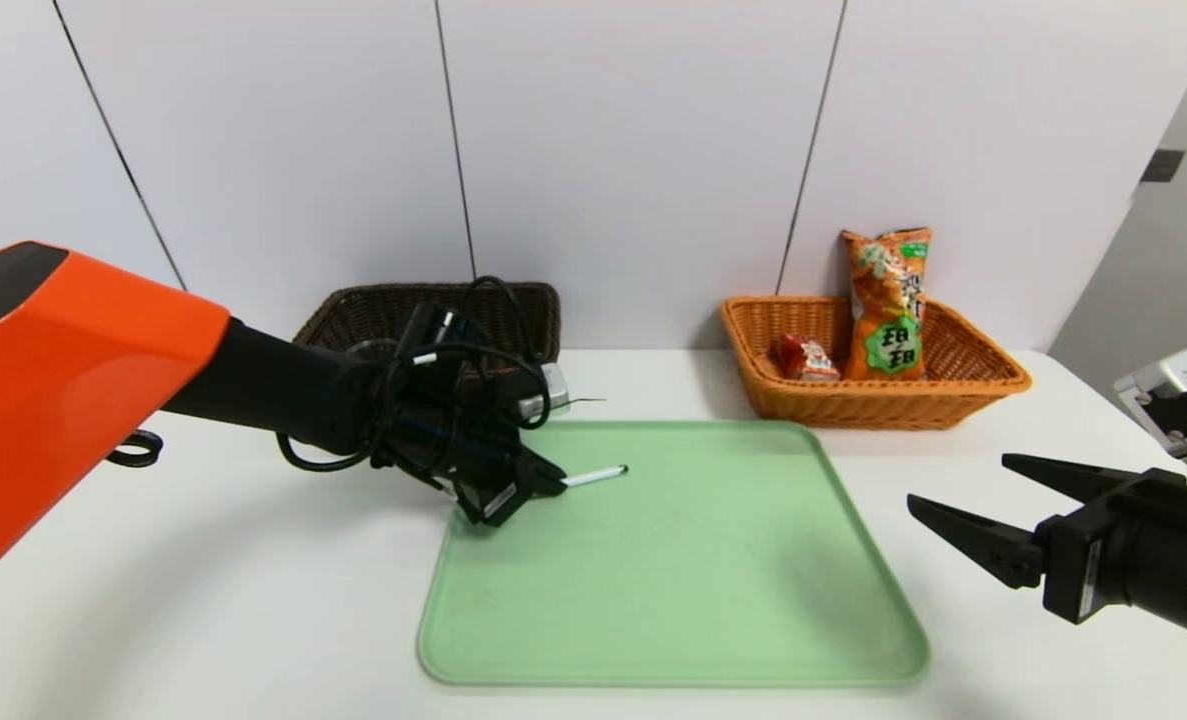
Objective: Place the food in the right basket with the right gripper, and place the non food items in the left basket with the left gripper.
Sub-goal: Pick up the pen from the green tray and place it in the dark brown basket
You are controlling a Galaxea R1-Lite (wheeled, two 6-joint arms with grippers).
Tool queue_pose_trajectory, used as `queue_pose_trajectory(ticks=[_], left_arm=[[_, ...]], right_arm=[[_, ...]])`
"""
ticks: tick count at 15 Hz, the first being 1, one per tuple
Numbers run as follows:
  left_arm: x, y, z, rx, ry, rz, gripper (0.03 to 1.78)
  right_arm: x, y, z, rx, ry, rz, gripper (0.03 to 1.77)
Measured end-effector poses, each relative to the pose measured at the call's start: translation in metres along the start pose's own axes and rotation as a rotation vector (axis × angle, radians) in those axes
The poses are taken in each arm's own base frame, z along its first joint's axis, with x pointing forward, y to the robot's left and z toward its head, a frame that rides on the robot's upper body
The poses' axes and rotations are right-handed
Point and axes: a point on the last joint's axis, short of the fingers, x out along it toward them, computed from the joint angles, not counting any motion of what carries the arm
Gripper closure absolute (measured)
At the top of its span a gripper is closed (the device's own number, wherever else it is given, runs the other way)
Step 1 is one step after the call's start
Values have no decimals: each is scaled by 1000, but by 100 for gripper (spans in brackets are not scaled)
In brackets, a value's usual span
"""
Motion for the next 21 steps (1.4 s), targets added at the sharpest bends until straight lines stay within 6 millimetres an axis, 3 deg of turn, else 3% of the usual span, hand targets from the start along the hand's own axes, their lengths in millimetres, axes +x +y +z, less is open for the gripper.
queue_pose_trajectory(ticks=[8,11,17,21], left_arm=[[-43,6,43,8,-248,159,168],[-71,25,53,-44,-386,282,168],[-140,88,38,-174,-571,613,168],[-155,112,7,-235,-534,740,168]], right_arm=[[1,0,-4,-2,18,1,9],[0,0,-6,-1,22,1,9],[1,-2,2,-2,-22,-10,9],[1,-2,3,-1,-25,-14,9]])
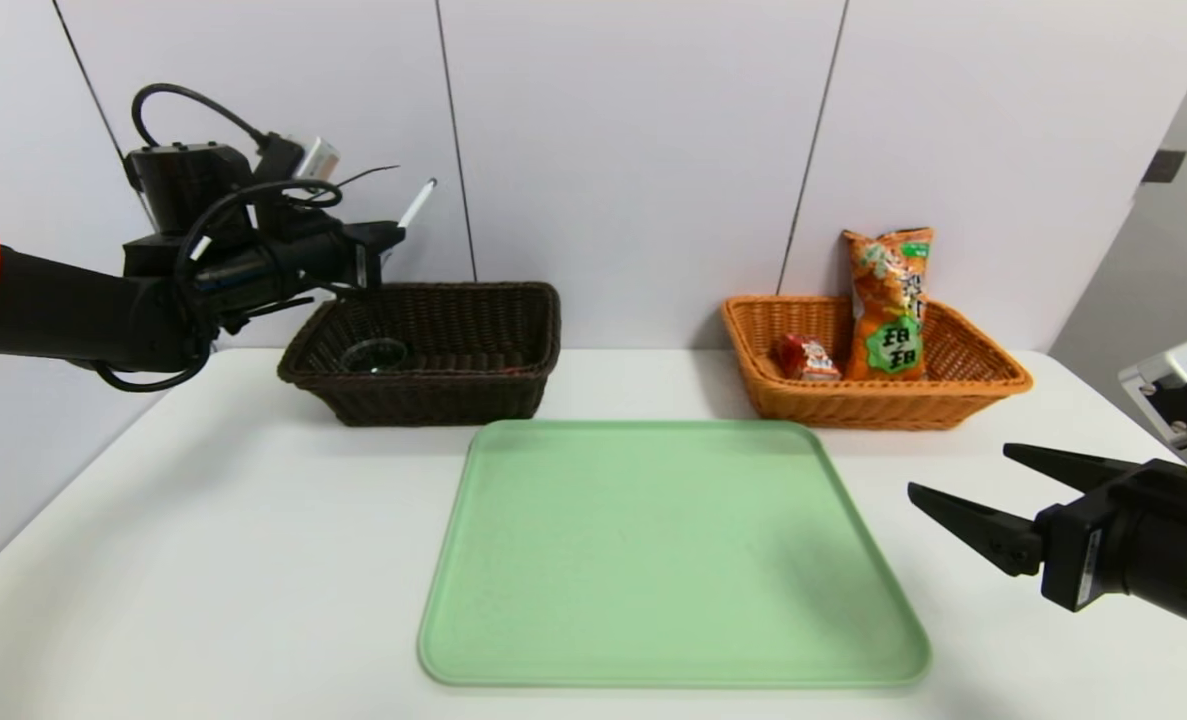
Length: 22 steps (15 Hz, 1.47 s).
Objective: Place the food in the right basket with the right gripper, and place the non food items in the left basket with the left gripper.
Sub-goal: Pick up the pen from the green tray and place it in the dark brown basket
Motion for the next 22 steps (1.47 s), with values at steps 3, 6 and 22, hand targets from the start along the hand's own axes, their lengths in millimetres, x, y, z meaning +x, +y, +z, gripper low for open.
queue_pose_trajectory(ticks=[3,6,22], left_arm=[[9,6,-18,6,12,77,168],[14,-2,-34,3,39,58,168],[36,-40,-64,44,104,-39,140]], right_arm=[[-1,0,0,-3,-2,-3,9],[-1,0,0,-10,-4,-3,9],[-2,0,-1,-12,-2,-7,9]])
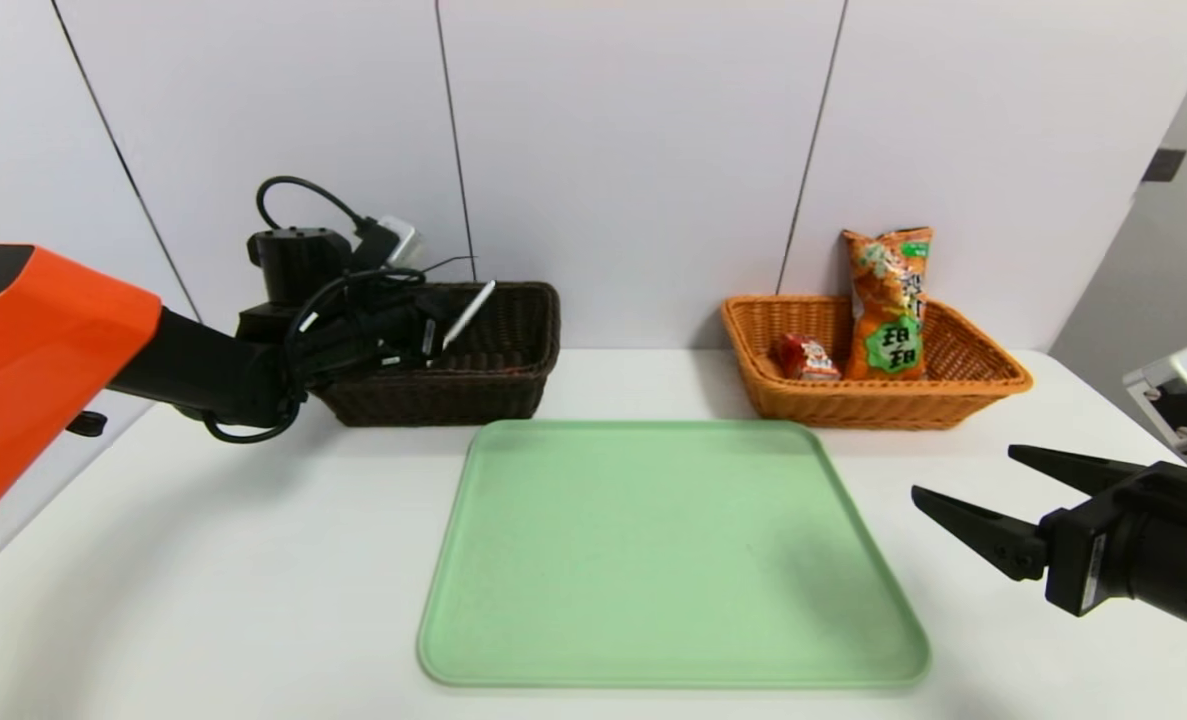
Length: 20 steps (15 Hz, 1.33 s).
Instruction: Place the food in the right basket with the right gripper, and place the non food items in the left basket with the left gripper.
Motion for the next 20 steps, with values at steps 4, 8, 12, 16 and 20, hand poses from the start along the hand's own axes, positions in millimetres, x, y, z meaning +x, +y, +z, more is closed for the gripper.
queue_pose_trajectory(ticks=[4,8,12,16,20], left_arm=[[5,4,4,29,-92,25,88],[5,8,13,4,-119,60,57],[-15,16,55,-38,-146,241,38],[-72,12,102,-60,-158,367,27],[-158,13,119,-77,-92,553,21]], right_arm=[[0,0,0,0,0,2,9],[1,0,6,4,-19,-3,9],[3,-13,41,17,-123,-83,9],[-11,-35,72,28,-230,-209,9],[-42,-38,78,23,-270,-272,9]])
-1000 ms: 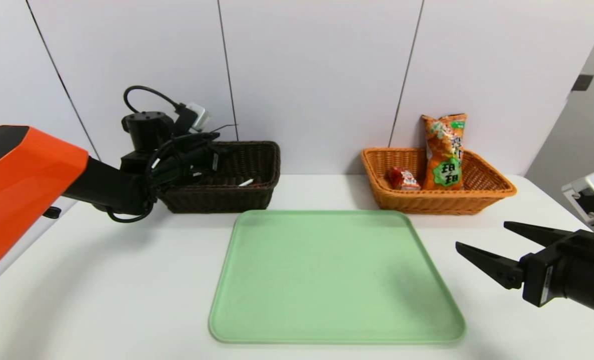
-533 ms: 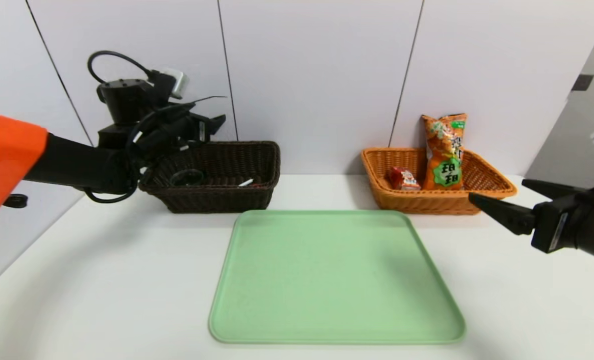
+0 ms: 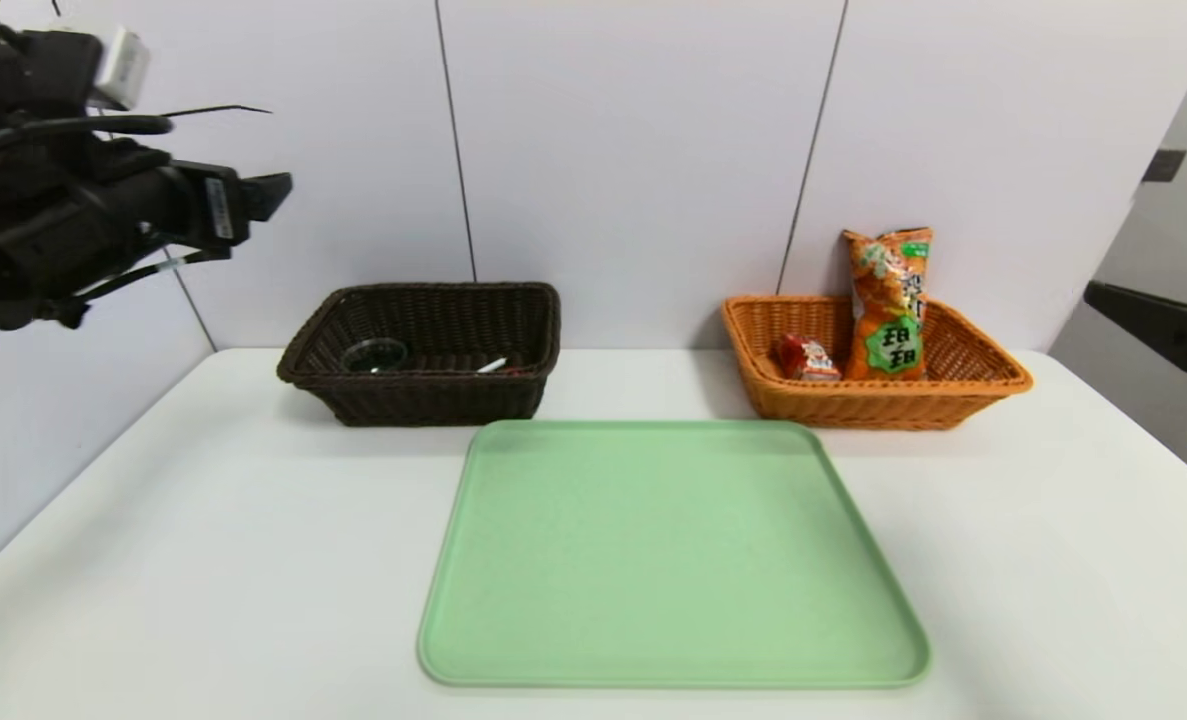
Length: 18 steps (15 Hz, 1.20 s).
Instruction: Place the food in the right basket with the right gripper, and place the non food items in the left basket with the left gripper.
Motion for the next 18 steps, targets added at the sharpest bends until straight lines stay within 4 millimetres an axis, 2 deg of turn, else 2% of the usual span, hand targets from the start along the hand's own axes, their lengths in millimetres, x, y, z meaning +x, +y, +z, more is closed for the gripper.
queue_pose_trajectory(ticks=[3,6,10,18], left_arm=[[-56,27,2,6,9,110,17],[-107,34,-2,5,1,153,15],[-164,30,-20,-4,-8,152,14],[-261,17,-58,-69,-109,150,12]], right_arm=[[-26,-2,-1,-3,-7,-16,9],[-51,1,-9,-2,-4,15,9],[-90,7,-26,5,38,76,9],[-150,16,-67,-5,-32,77,9]])
